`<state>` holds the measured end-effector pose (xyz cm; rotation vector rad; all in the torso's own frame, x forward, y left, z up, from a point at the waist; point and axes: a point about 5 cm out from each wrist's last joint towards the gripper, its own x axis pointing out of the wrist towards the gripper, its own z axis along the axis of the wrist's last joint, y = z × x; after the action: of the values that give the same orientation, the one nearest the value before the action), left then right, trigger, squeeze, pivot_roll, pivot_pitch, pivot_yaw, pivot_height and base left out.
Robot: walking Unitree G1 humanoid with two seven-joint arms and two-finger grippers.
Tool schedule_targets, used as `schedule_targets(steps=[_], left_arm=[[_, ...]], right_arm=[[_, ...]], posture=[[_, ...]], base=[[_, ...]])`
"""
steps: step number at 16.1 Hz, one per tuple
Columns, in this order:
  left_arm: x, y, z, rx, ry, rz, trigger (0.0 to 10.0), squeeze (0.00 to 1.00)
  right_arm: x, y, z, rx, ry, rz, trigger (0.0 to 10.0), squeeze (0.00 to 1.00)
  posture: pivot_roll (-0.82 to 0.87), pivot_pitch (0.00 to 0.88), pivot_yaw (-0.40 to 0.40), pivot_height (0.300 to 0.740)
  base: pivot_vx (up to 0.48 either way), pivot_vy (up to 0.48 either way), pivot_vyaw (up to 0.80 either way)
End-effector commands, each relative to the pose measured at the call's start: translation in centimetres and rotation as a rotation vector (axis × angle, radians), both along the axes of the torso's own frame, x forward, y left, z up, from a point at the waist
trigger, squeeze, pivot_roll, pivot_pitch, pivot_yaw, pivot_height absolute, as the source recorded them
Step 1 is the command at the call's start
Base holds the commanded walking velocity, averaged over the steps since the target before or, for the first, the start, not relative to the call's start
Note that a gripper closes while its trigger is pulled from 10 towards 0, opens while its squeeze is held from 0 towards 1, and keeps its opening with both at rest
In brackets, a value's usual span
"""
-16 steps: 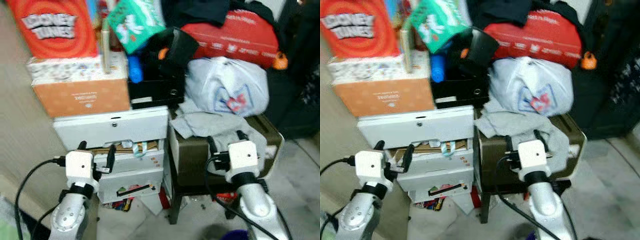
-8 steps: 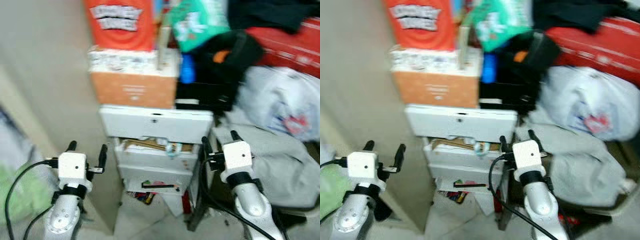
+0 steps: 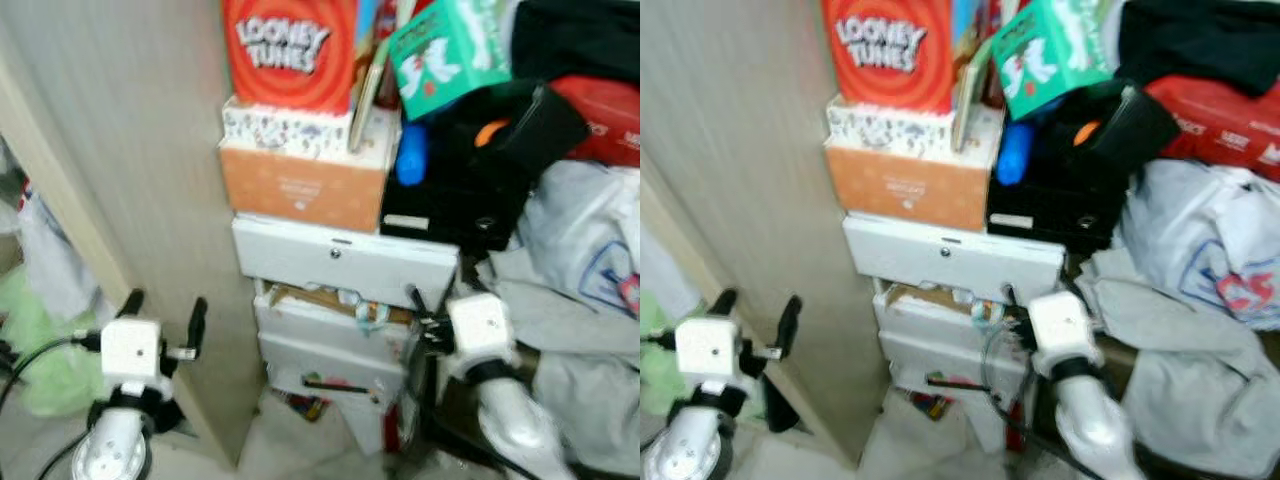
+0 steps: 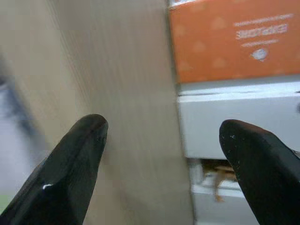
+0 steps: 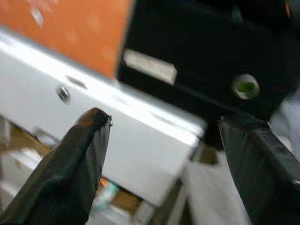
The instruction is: Clean up the room
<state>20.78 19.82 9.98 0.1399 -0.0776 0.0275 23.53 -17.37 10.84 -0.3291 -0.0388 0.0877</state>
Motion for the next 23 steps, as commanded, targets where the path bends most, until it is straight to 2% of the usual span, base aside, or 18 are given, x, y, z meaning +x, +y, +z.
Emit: schedule_targets(steps=[1, 5, 6, 8, 10, 14, 18, 23], left_arm=[[-0.3, 1.1, 0.0, 0.018, 0.003, 0.053, 10.0, 0.00], [-0.3, 1.2, 0.1, 0.037, -0.001, 0.057, 10.0, 0.00], [-0.7, 1.6, -0.1, 0.043, 0.012, 0.074, 10.0, 0.00], [-1.3, 2.1, -0.9, 0.043, 0.041, 0.097, 10.0, 0.00], [-1.5, 2.2, -1.2, 0.049, 0.051, 0.108, 10.0, 0.00], [-1.2, 1.9, -1.1, 0.051, 0.043, 0.103, 10.0, 0.00], [-0.4, 1.9, -0.4, 0.055, 0.012, 0.095, 10.0, 0.00], [-0.6, 1.4, -0.5, 0.045, 0.013, 0.080, 10.0, 0.00]], right_arm=[[0.3, 0.3, 0.4, 0.011, -0.015, 0.016, 10.0, 0.00], [0.6, 0.9, 0.7, 0.038, -0.024, 0.028, 10.0, 0.00], [0.3, 1.1, 0.5, 0.044, -0.015, 0.037, 10.0, 0.00], [-0.3, 0.7, -0.1, 0.044, 0.013, 0.037, 10.0, 0.00], [-0.2, 0.4, -0.1, 0.047, 0.018, 0.026, 10.0, 0.00], [0.0, 0.5, 0.1, 0.048, 0.011, 0.025, 10.0, 0.00], [-0.6, 0.2, 0.1, 0.045, 0.021, 0.034, 10.0, 0.00], [-1.2, -0.4, 0.1, 0.044, 0.032, 0.027, 10.0, 0.00]], posture=[[-0.06, 0.004, -0.016, 0.740], [-0.07, 0.000, -0.013, 0.740], [-0.07, 0.000, -0.013, 0.740], [-0.06, 0.000, -0.017, 0.740], [-0.06, 0.000, -0.019, 0.740], [-0.06, 0.000, -0.019, 0.740], [-0.06, 0.000, -0.018, 0.740], [-0.06, 0.000, -0.018, 0.740]], base=[[0.000, 0.000, 0.79], [0.000, 0.000, 0.78], [0.000, 0.000, 0.78], [0.000, 0.000, 0.78], [0.000, 0.000, 0.78], [0.000, 0.000, 0.78], [0.000, 0.000, 0.78], [0.000, 0.000, 0.79]])
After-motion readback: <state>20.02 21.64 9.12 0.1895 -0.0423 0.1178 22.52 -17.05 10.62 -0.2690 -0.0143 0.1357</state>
